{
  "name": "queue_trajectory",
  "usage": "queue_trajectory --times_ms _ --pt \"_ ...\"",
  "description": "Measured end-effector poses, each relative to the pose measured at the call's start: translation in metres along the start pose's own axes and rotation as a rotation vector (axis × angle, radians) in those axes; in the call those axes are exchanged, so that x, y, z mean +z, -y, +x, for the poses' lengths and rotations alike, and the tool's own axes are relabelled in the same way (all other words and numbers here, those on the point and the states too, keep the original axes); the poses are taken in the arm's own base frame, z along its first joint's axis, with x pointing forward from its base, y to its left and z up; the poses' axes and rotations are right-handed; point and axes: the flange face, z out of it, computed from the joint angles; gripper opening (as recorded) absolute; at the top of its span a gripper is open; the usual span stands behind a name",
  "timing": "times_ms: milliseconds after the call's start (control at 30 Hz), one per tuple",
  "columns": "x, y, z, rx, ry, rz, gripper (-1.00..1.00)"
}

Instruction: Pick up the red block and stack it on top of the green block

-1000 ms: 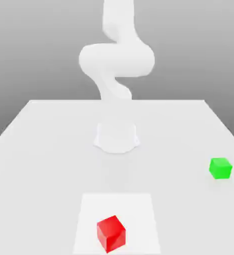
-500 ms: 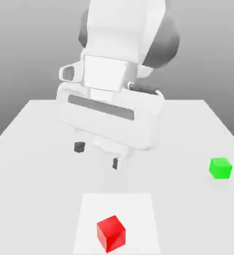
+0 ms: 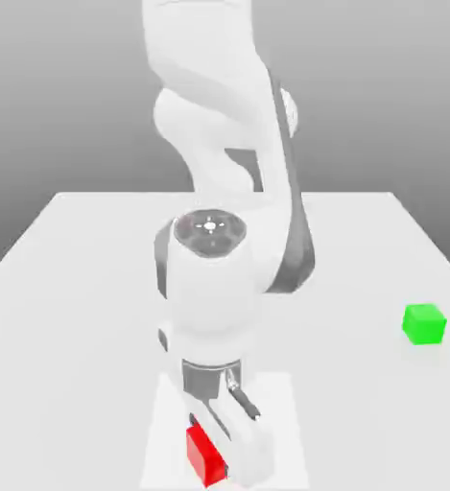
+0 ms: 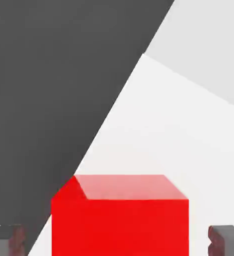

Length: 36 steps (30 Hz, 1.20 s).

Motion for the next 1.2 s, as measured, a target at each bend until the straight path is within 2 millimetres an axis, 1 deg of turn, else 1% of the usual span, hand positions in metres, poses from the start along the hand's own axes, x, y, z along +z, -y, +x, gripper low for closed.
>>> queue_trajectory --times_ms 67,100,133,167,300,333,367,467,500,567,633,733,833,933,967,1033,1200 --pt "0.0 0.0 0.0 0.0 0.001 0.002 -1.0" --pt "0.006 -0.001 0.0 0.0 0.0 0.0 -1.0" --pt "0.003 0.0 0.0 0.001 0.0 0.001 -1.0" --pt "-0.006 0.0 0.0 0.002 0.001 0.001 -1.0" --pt "-0.05 -0.001 -0.003 -0.001 0.0 0.0 -1.0" --pt "-0.057 -0.008 -0.018 -0.01 0.004 0.0 -1.0" --pt "-0.063 -0.017 -0.039 -0.022 0.009 0.0 -1.0" --pt "-0.075 -0.055 -0.104 -0.064 0.022 -0.001 -1.0" --pt "-0.079 -0.072 -0.127 -0.085 0.025 -0.002 -1.0" --pt "-0.085 -0.114 -0.173 -0.141 0.029 -0.004 -1.0" --pt "-0.089 -0.155 -0.206 -0.178 0.03 -0.007 -1.0" --pt "-0.094 -0.219 -0.243 -0.224 0.027 -0.011 -1.0" --pt "-0.096 -0.281 -0.264 -0.255 0.019 -0.011 -1.0" --pt "-0.096 -0.336 -0.272 -0.269 0.007 -0.006 -1.0" --pt "-0.095 -0.349 -0.273 -0.272 0.005 -0.003 -1.0" --pt "-0.095 -0.359 -0.274 -0.275 0.01 0.002 -1.0" --pt "-0.094 -0.362 -0.278 -0.279 0.026 0.014 -1.0"
